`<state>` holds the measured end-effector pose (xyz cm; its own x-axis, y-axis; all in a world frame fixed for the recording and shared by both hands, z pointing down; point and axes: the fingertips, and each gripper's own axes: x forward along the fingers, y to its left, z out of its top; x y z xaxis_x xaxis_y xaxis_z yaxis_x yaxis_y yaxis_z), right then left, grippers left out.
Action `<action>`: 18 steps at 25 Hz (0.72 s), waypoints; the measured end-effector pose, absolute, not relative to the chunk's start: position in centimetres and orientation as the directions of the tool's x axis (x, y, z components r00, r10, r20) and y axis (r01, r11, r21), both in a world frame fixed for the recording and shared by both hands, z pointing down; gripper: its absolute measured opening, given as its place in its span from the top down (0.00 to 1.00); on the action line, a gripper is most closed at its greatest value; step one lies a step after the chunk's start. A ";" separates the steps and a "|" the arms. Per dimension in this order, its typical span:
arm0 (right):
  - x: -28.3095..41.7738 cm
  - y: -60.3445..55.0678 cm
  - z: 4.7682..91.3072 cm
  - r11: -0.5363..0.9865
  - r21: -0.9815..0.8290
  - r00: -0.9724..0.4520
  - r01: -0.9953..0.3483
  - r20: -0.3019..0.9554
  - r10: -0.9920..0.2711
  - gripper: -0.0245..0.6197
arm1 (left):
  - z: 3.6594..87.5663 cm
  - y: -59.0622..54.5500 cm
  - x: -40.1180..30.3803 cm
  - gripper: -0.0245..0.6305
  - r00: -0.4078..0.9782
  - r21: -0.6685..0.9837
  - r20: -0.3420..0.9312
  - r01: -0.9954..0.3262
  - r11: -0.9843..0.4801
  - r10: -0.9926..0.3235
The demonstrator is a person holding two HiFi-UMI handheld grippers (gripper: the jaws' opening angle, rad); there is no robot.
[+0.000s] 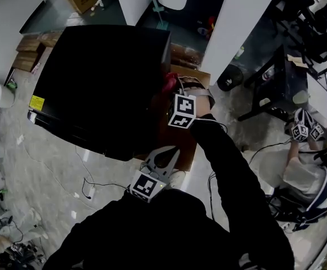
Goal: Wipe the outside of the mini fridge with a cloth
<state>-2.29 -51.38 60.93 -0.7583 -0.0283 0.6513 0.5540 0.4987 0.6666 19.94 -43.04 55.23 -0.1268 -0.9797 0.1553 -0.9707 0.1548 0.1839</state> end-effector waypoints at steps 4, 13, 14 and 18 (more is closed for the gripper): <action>-2.0 -51.3 64.8 0.504 0.629 -0.723 0.592 0.691 -0.014 0.77 | 56.5 -43.0 20.0 0.96 -0.130 0.196 0.182 -0.966 0.165 -0.975; -1.7 -50.6 72.3 0.529 0.546 -0.650 0.649 0.760 0.015 0.77 | 58.9 -42.4 19.4 0.96 -0.114 0.202 0.215 -0.966 0.158 -0.970; -1.8 -50.6 72.9 0.531 0.541 -0.644 0.652 0.765 0.013 0.77 | 59.0 -42.2 19.4 0.96 -0.114 0.203 0.216 -0.966 0.159 -0.970; -1.8 -50.5 75.5 0.544 0.521 -0.623 0.658 0.782 0.005 0.77 | 60.0 -41.4 19.3 0.96 -0.118 0.212 0.225 -0.963 0.166 -0.967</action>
